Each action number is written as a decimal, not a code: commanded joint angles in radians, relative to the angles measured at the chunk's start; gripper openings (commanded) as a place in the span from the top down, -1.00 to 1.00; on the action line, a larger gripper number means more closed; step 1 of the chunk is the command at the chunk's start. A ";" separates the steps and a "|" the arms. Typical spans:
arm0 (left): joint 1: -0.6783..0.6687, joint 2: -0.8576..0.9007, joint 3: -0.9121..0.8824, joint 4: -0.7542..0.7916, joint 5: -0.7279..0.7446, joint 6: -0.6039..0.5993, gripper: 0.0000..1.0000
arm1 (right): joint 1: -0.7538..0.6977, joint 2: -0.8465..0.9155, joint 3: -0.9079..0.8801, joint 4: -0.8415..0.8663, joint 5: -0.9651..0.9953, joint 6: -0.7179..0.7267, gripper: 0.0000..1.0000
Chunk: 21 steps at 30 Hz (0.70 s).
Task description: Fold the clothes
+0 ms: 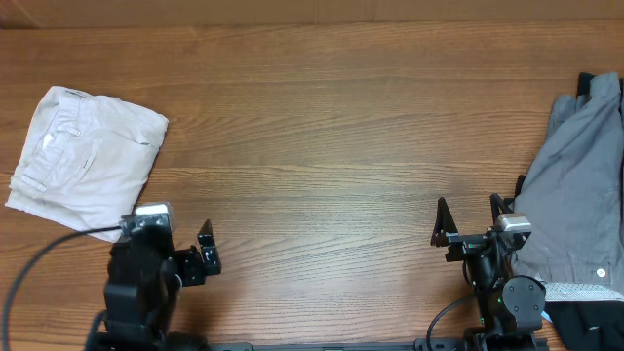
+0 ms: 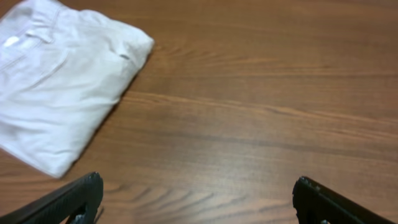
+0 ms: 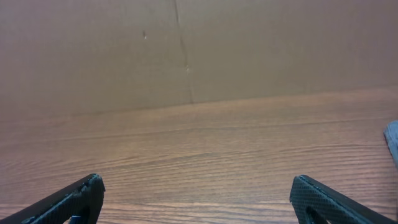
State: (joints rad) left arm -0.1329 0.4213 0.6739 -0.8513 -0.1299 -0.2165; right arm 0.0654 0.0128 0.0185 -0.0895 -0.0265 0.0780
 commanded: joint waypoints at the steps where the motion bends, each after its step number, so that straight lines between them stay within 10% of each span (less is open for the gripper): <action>1: 0.029 -0.108 -0.161 0.121 0.093 0.018 -1.00 | -0.006 -0.010 -0.011 0.006 -0.001 0.007 -1.00; 16: 0.035 -0.404 -0.629 0.850 0.148 0.146 -1.00 | -0.006 -0.010 -0.011 0.006 -0.001 0.007 -1.00; 21: 0.036 -0.418 -0.669 0.836 0.156 0.158 -1.00 | -0.006 -0.010 -0.011 0.006 -0.001 0.007 -1.00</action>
State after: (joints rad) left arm -0.1028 0.0166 0.0219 0.0078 0.0051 -0.1062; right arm 0.0654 0.0128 0.0185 -0.0891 -0.0261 0.0788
